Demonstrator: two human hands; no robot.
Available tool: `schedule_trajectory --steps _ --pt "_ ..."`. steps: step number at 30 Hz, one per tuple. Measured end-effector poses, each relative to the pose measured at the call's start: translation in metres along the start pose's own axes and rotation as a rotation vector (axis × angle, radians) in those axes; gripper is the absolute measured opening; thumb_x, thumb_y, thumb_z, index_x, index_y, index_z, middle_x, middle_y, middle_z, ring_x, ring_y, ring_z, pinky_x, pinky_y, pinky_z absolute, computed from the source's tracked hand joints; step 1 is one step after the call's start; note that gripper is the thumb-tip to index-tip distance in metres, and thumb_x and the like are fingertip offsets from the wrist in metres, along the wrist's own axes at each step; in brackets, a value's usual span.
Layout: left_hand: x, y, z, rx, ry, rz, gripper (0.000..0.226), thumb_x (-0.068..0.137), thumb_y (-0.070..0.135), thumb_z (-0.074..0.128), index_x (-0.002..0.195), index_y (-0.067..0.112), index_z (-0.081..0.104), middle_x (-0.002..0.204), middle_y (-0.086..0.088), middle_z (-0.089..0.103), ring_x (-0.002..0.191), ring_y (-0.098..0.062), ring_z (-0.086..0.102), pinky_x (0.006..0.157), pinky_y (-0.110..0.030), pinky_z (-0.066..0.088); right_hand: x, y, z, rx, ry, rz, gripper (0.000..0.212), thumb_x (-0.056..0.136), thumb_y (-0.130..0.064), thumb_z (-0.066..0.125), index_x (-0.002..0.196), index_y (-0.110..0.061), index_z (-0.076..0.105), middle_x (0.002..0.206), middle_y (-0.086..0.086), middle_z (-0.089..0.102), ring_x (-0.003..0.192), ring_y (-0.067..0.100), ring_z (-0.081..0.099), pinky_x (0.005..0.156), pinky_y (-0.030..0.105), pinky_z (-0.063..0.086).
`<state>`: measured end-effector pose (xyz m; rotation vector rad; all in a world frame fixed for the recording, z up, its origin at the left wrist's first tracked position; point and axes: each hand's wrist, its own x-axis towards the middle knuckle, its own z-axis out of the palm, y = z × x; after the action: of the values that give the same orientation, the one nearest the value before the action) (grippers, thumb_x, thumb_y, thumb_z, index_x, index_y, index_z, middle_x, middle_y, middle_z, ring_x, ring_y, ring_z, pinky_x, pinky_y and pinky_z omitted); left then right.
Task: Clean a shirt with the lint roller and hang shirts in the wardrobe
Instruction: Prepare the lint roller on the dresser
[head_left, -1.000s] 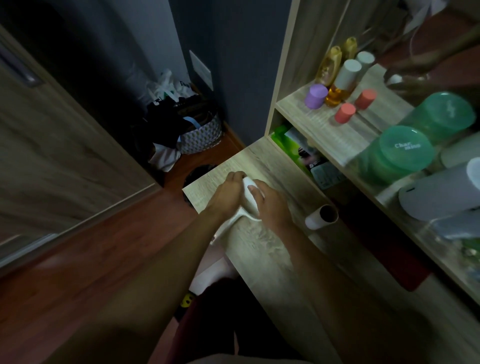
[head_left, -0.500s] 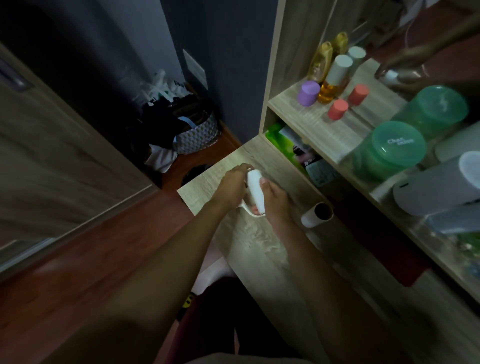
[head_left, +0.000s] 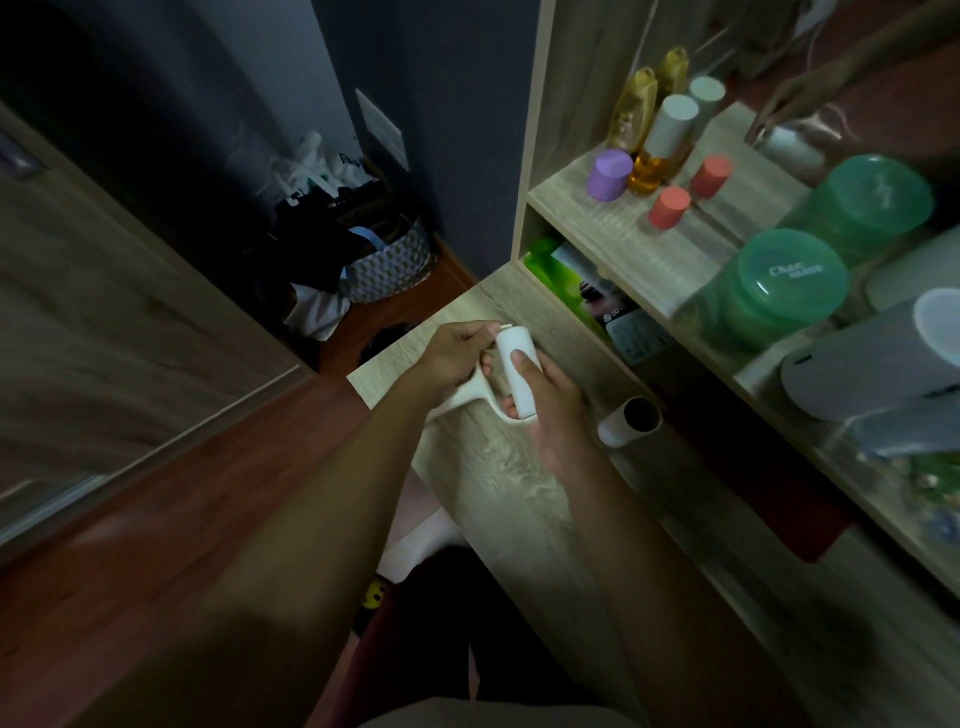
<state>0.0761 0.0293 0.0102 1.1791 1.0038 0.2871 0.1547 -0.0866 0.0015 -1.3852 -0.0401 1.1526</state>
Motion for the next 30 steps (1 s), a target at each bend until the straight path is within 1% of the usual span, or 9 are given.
schedule_trajectory --steps 4,8,16,19,21,23,25,27,30 --pt "0.003 -0.001 0.005 -0.132 -0.039 -0.064 0.018 0.095 0.016 0.054 0.099 0.016 0.072 0.090 -0.020 0.051 0.049 -0.007 0.046 0.056 -0.024 0.036 0.002 -0.003 -0.009 0.024 0.007 -0.003 0.039 0.080 -0.027 0.074 0.117 -0.016 0.067 0.113 0.012 0.067 0.102 0.028 0.066 0.073 0.032 0.056" --pt "0.003 0.002 0.012 -0.109 -0.048 -0.091 0.018 0.096 0.016 0.053 0.100 0.015 0.071 0.074 -0.013 0.051 0.047 -0.007 0.045 0.050 -0.019 0.034 0.002 -0.003 -0.013 0.067 0.035 -0.006 0.041 0.080 -0.025 0.075 0.118 -0.013 0.067 0.116 0.011 0.066 0.106 0.026 0.064 0.077 0.032 0.056" --pt "0.008 0.004 0.012 -0.079 -0.057 -0.125 0.017 0.095 0.017 0.055 0.096 0.015 0.072 0.057 -0.002 0.052 0.047 -0.008 0.046 0.055 -0.023 0.030 0.003 -0.002 -0.014 0.074 0.066 0.007 0.042 0.081 -0.025 0.074 0.120 -0.014 0.066 0.114 0.010 0.065 0.104 0.025 0.064 0.073 0.029 0.056" --pt "0.013 0.002 0.009 -0.108 -0.055 -0.144 0.017 0.094 0.016 0.056 0.097 0.013 0.072 0.061 -0.002 0.055 0.046 -0.006 0.046 0.058 -0.024 0.031 0.005 -0.003 -0.014 0.042 0.062 0.044 0.040 0.079 -0.028 0.075 0.116 -0.015 0.068 0.112 0.010 0.066 0.104 0.026 0.064 0.071 0.029 0.056" --pt "0.017 0.001 0.006 -0.133 -0.075 -0.152 0.016 0.094 0.016 0.057 0.099 0.010 0.071 0.066 -0.003 0.057 0.046 -0.005 0.047 0.059 -0.025 0.032 0.007 -0.003 -0.014 0.040 0.054 0.066 0.039 0.076 -0.032 0.076 0.111 -0.016 0.070 0.111 0.010 0.067 0.104 0.027 0.065 0.074 0.032 0.056" --pt "0.019 0.002 0.005 -0.141 -0.083 -0.164 0.019 0.093 0.018 0.059 0.102 0.007 0.071 0.063 -0.002 0.059 0.046 -0.005 0.047 0.060 -0.025 0.032 0.006 -0.005 -0.014 0.050 0.048 0.080 0.035 0.078 -0.030 0.075 0.110 -0.015 0.070 0.108 0.012 0.067 0.097 0.025 0.067 0.073 0.032 0.056" --pt "0.020 0.003 0.005 -0.173 -0.084 -0.178 0.021 0.093 0.017 0.059 0.105 0.004 0.069 0.057 0.000 0.059 0.044 -0.006 0.047 0.058 -0.024 0.036 0.007 -0.005 -0.016 0.038 0.042 0.073 0.034 0.080 -0.030 0.073 0.111 -0.015 0.069 0.104 0.011 0.068 0.087 0.021 0.069 0.071 0.031 0.055" --pt "0.019 0.004 0.007 -0.213 -0.095 -0.192 0.022 0.094 0.017 0.058 0.107 0.001 0.067 0.051 0.002 0.057 0.043 -0.006 0.046 0.052 -0.019 0.042 0.005 -0.005 -0.018 0.027 0.039 0.064 0.034 0.081 -0.029 0.072 0.111 -0.014 0.069 0.101 0.011 0.070 0.081 0.018 0.070 0.069 0.031 0.055" --pt "0.016 0.003 0.010 -0.246 -0.111 -0.195 0.021 0.095 0.016 0.055 0.106 0.000 0.065 0.045 0.004 0.054 0.041 -0.005 0.044 0.045 -0.016 0.043 0.005 -0.002 -0.019 0.040 0.039 0.047 0.034 0.082 -0.026 0.072 0.113 -0.011 0.069 0.095 0.011 0.072 0.075 0.018 0.071 0.066 0.030 0.055"
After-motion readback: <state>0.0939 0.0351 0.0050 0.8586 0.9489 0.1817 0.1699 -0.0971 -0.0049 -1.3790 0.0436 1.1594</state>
